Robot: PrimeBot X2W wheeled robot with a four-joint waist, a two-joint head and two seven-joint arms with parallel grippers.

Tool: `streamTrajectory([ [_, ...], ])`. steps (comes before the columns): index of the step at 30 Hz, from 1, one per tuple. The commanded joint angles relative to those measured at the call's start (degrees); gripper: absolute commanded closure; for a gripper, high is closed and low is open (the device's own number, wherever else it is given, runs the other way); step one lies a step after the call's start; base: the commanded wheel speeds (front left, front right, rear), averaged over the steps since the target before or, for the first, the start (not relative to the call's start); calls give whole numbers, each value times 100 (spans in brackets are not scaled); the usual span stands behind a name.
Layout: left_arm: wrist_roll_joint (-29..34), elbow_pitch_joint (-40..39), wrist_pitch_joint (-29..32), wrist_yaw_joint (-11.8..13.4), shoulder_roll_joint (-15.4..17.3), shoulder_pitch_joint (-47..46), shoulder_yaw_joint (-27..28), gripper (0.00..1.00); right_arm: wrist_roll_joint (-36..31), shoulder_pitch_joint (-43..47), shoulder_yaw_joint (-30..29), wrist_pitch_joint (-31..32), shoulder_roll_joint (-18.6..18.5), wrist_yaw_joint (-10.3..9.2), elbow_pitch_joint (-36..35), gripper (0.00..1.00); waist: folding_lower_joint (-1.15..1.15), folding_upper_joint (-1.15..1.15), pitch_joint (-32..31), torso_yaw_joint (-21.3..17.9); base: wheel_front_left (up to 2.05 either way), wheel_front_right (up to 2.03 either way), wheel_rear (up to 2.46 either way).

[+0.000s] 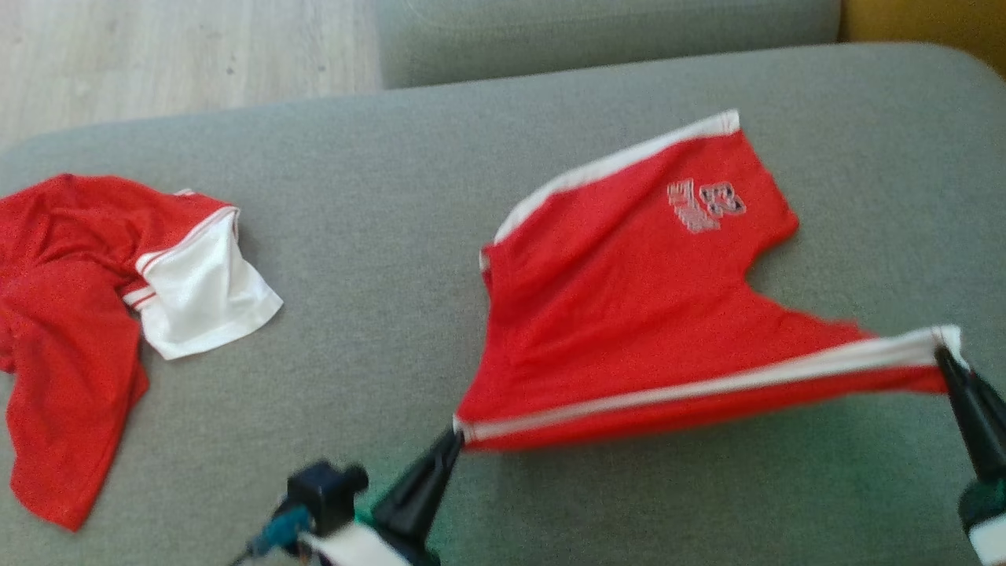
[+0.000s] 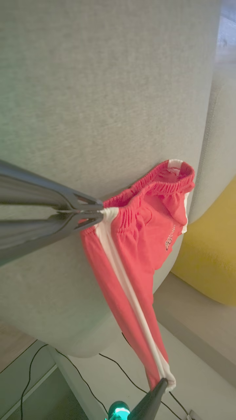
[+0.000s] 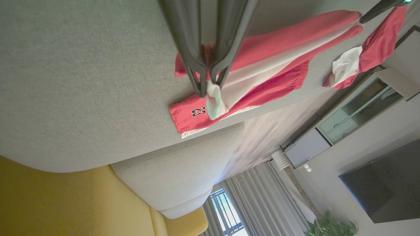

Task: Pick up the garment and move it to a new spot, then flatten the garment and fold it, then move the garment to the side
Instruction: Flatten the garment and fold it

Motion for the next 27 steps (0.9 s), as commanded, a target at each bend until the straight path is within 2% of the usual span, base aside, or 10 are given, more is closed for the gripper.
streamTrajectory([
  [1,-99,-348,79,108,242,113,167,100,-7,244,-231,-21,-201,43,-273,100,3,0,-147,76,0,0,0],
  [7,-290,-1337,492,369,596,524,152,100,-118,993,-869,171,-54,43,-772,100,3,0,-181,198,0,0,0],
  [11,-537,-1740,736,430,564,393,271,100,-254,914,-1106,408,210,43,-828,100,3,0,-93,272,0,0,0],
  [17,-1123,-1826,1272,332,157,-201,428,100,-390,249,-1141,767,392,43,-559,100,3,0,244,353,0,0,0],
  [22,-1611,-1728,1796,324,-151,-825,605,100,-337,-653,-958,1041,395,43,-220,100,3,0,589,351,0,0,0],
  [27,-1842,-1467,2228,424,-221,-1447,801,100,-128,-1718,-537,1405,336,43,231,100,3,0,951,353,0,0,0],
])
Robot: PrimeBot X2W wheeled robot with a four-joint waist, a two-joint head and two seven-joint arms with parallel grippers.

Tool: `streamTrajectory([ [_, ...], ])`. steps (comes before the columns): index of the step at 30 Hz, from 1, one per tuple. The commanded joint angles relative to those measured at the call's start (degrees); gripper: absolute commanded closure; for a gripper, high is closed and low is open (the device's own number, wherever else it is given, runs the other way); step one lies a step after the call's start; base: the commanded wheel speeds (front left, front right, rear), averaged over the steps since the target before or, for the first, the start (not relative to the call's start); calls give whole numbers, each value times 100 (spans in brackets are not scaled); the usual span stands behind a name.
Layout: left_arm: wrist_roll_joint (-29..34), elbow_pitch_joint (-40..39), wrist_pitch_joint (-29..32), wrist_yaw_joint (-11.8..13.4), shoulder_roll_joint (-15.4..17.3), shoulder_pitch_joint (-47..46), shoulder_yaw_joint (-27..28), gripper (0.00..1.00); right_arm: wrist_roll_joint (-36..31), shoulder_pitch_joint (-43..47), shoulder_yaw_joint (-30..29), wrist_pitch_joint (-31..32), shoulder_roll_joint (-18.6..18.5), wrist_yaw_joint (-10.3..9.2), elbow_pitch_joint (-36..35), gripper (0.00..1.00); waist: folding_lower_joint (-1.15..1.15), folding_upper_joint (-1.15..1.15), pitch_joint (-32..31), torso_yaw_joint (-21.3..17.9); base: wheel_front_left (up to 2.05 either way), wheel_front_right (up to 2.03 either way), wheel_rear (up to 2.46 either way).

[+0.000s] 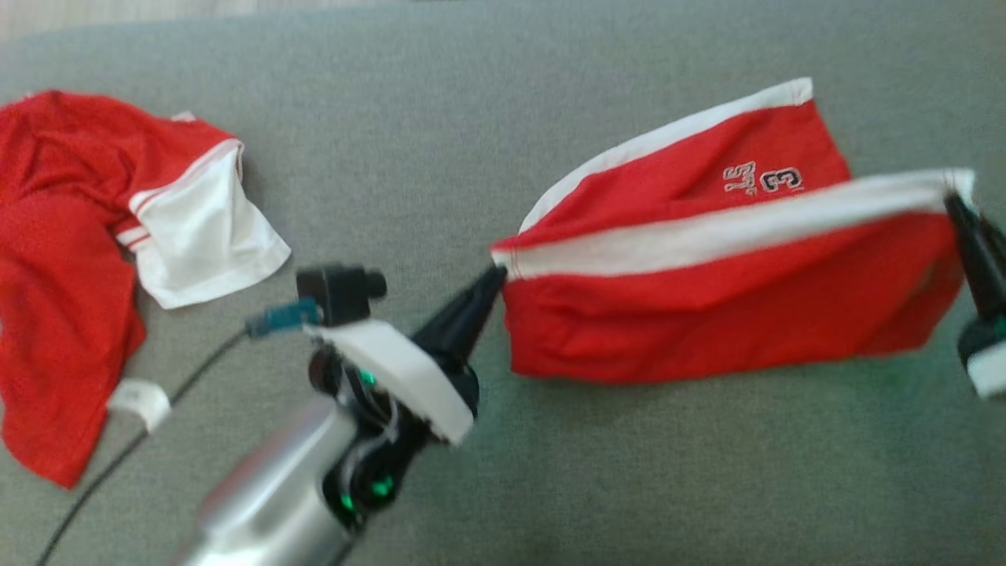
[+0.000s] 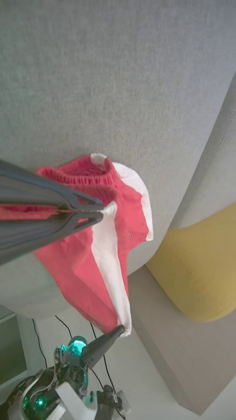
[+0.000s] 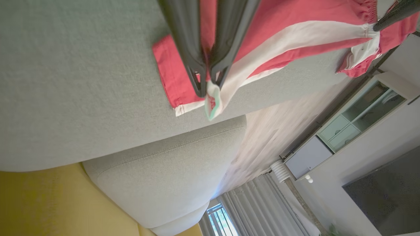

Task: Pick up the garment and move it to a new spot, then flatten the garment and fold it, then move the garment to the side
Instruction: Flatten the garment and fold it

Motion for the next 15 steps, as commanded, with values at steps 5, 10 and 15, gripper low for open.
streamTrajectory([
  [5,-40,128,92,-44,-43,-722,371,100,123,-959,402,181,-373,43,406,100,-1,0,420,103,0,0,0],
  [10,-18,411,121,-131,-135,-1087,411,100,255,-1661,740,242,-515,43,879,100,-1,0,628,198,0,0,0],
  [15,37,650,83,-199,-196,-1347,435,100,360,-2278,1075,310,-653,43,1263,100,-1,0,815,268,0,0,0],
])
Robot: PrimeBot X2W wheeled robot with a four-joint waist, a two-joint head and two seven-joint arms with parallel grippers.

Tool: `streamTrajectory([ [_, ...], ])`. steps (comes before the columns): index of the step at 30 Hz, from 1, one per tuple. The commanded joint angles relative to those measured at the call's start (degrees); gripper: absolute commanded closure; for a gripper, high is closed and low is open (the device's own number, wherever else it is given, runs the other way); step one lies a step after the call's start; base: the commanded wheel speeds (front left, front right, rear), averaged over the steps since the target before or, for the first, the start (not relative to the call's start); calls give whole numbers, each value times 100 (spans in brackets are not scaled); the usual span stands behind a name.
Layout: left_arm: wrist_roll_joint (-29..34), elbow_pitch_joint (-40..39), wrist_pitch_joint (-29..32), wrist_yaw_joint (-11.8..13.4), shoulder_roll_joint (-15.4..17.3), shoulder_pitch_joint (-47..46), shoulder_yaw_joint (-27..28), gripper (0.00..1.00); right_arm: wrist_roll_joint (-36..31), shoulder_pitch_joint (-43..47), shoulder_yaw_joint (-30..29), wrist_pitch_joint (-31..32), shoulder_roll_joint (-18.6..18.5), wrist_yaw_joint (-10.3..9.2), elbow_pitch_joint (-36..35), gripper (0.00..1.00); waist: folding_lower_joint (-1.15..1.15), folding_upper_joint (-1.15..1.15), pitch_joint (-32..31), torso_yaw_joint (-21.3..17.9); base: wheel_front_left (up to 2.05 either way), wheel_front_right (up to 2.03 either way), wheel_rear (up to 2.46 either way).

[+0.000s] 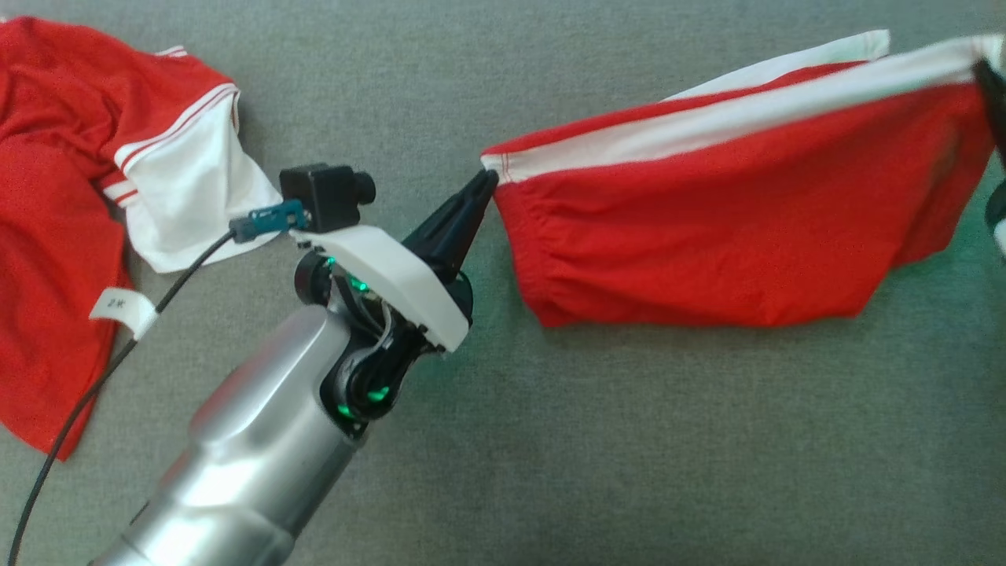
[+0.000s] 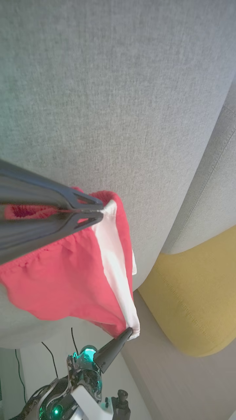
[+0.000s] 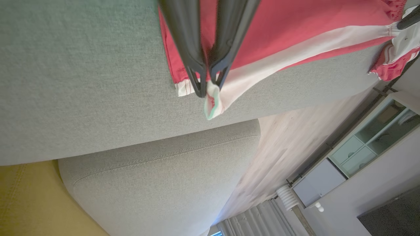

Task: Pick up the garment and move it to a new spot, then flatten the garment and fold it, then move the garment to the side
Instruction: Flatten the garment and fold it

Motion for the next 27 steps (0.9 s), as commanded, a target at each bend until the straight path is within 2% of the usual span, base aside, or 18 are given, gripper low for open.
streamTrajectory([
  [1,59,-121,-62,-48,72,-279,251,100,32,-120,49,9,-249,43,-60,100,-1,0,74,37,0,0,0],
  [12,418,372,-497,-222,-15,-684,204,100,78,-987,809,-245,-201,43,626,100,-1,0,297,117,0,0,0],
  [13,421,414,-522,-231,-28,-698,206,87,100,-1031,866,-280,-180,43,686,54,-1,0,301,117,0,0,0],
  [14,421,456,-540,-241,-41,-710,204,60,137,-1070,912,-310,-159,43,748,0,-1,0,302,115,0,0,0],
  [15,432,500,-560,-241,-47,-722,201,13,161,-1108,964,-340,-144,43,801,0,-1,0,298,112,0,0,0],
  [16,438,548,-597,-224,-58,-723,215,0,182,-1140,1010,-382,-133,43,851,0,-1,0,289,108,0,0,0],
  [22,744,736,-1006,-150,-37,-614,140,0,353,-984,1247,-776,-142,43,930,0,-1,0,15,57,0,0,0],
  [26,1291,705,-1716,218,114,-289,84,0,386,-519,1455,-1057,-205,43,797,0,-1,0,-318,-23,0,0,0],
  [27,1291,705,-1716,218,114,-289,84,0,386,-519,1455,-1057,-205,43,797,0,-1,0,-318,-23,0,0,0],
])
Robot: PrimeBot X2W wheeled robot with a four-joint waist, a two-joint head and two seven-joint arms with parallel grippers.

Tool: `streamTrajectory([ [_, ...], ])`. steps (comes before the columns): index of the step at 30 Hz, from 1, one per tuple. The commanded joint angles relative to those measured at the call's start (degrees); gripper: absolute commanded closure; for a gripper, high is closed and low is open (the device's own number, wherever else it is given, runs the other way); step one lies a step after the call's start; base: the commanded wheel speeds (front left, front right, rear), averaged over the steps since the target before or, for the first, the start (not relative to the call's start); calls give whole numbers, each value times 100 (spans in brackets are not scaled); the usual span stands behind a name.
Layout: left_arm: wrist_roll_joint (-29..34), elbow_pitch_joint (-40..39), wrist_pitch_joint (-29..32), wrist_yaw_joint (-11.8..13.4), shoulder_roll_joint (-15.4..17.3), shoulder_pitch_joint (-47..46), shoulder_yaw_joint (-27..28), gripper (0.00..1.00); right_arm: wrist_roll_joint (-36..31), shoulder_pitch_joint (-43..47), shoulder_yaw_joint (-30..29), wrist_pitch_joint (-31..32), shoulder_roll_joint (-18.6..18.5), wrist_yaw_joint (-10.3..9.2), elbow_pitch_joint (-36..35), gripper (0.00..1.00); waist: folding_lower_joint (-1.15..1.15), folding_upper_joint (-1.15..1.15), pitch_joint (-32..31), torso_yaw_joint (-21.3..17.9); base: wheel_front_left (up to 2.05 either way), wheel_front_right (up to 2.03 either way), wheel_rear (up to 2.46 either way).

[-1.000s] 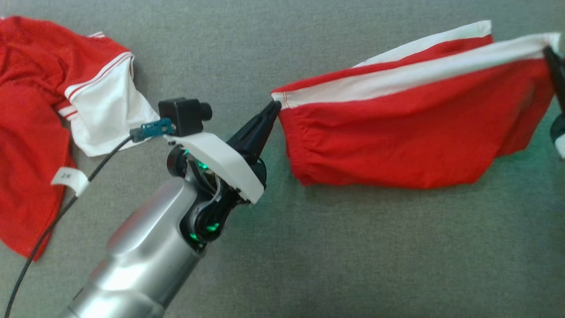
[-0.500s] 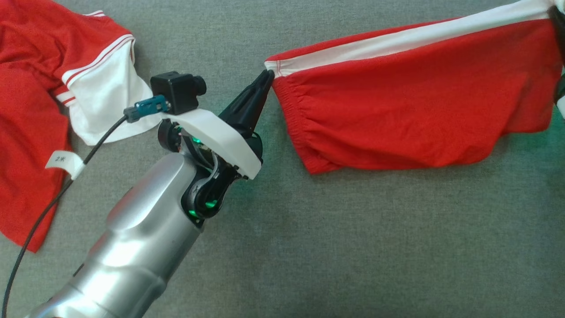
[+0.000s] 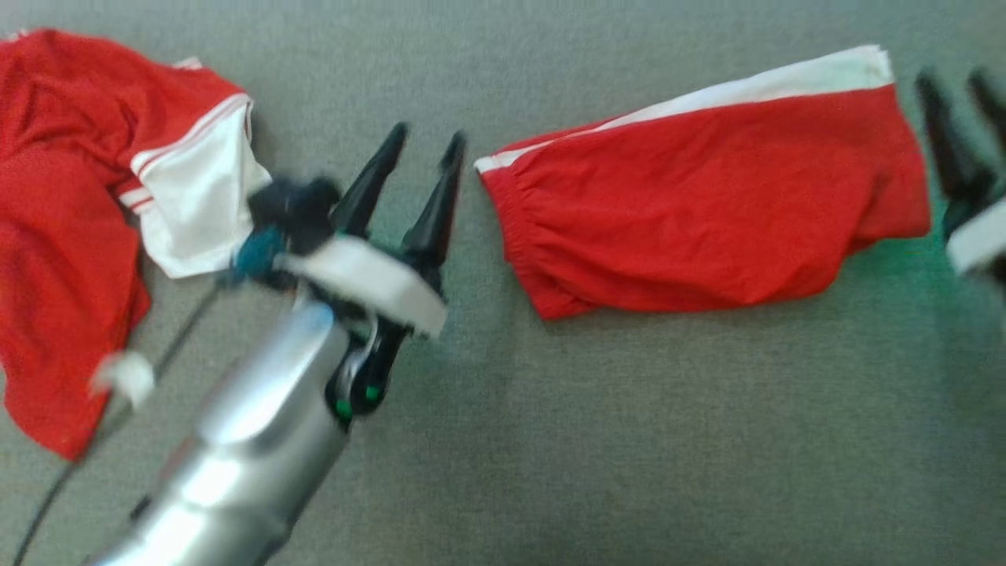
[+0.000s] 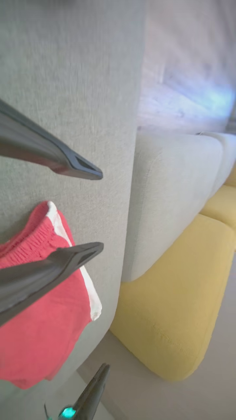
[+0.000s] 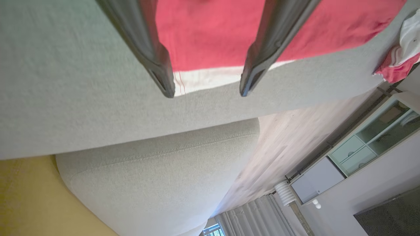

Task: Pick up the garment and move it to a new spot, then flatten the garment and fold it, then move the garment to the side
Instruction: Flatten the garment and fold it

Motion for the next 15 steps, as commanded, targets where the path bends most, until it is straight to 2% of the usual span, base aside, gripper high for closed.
streamTrajectory([
  [1,175,-177,-234,149,221,145,129,0,37,363,49,-128,-179,43,-134,0,0,0,-240,-80,0,0,0],
  [6,834,-473,-784,879,353,890,136,0,110,1036,98,-388,-150,43,-148,0,0,0,-653,-86,0,0,0],
  [10,1108,-926,-853,1407,202,1672,462,0,182,1485,8,-498,-83,43,-16,0,0,0,-903,12,0,0,0],
  [15,1961,-1632,-858,1762,-86,2544,861,0,227,1669,-297,-548,-36,43,547,0,0,0,-1011,348,0,0,0],
])
